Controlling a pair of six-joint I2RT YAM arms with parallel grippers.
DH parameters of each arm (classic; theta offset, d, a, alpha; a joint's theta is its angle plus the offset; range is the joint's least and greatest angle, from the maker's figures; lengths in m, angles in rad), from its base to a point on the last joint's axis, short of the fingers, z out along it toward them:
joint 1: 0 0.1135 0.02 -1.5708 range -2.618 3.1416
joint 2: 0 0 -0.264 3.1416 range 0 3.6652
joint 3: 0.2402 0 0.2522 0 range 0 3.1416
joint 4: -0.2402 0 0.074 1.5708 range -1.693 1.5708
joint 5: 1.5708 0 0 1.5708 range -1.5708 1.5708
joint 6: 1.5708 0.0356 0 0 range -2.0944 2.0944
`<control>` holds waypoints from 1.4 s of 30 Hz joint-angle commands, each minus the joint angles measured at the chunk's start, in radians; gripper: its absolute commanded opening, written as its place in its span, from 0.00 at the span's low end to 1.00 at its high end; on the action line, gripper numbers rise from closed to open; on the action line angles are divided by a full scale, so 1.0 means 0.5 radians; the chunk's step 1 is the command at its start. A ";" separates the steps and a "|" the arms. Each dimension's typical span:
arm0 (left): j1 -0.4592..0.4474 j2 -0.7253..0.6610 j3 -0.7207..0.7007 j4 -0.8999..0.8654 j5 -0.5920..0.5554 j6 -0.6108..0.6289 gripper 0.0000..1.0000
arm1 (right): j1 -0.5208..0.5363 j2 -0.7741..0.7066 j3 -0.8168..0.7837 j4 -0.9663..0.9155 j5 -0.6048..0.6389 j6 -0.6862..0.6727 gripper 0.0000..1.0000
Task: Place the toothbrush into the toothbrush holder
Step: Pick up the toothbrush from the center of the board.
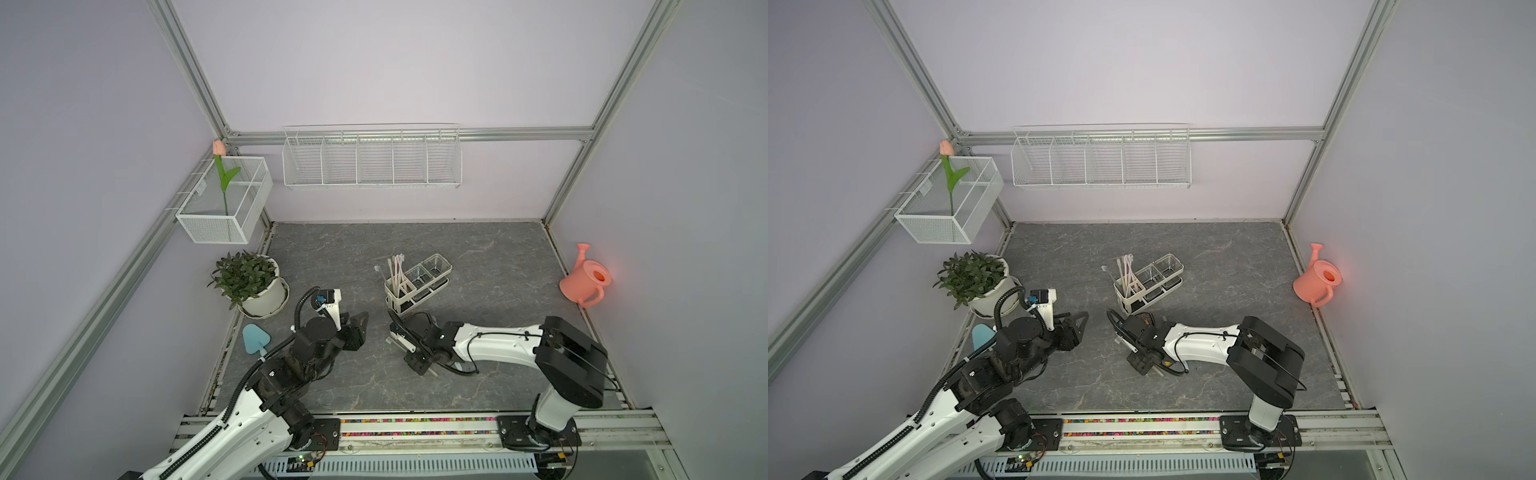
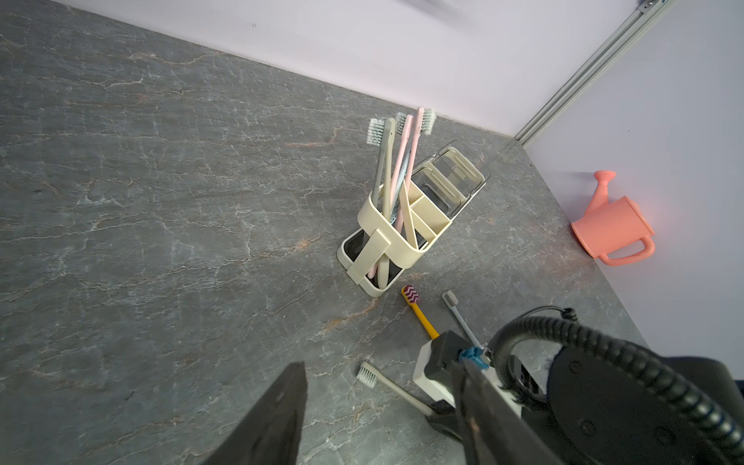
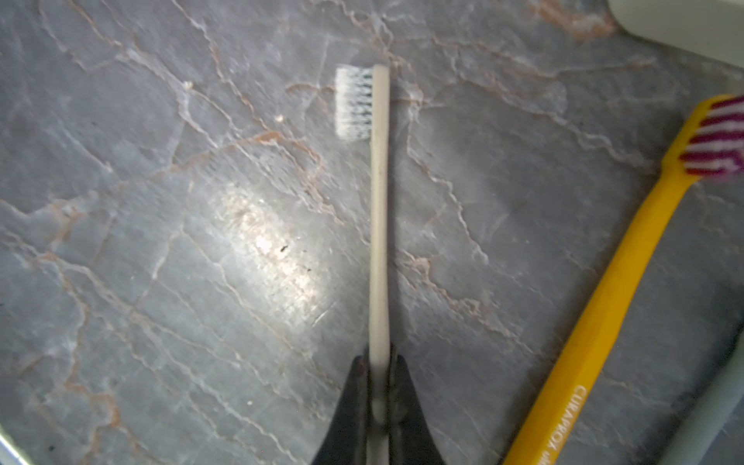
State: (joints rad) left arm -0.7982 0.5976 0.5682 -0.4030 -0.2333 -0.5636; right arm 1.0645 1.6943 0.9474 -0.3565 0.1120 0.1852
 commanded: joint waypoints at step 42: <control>0.000 0.841 -0.034 1.364 1.088 0.294 0.61 | -0.179 -1.198 -0.489 0.644 -0.291 0.170 0.07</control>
State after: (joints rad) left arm -0.7986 1.0122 0.5198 0.2790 0.3340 -0.4313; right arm 0.9703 1.1126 0.7231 -0.0593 -0.0380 0.2768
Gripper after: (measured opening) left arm 0.606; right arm 0.099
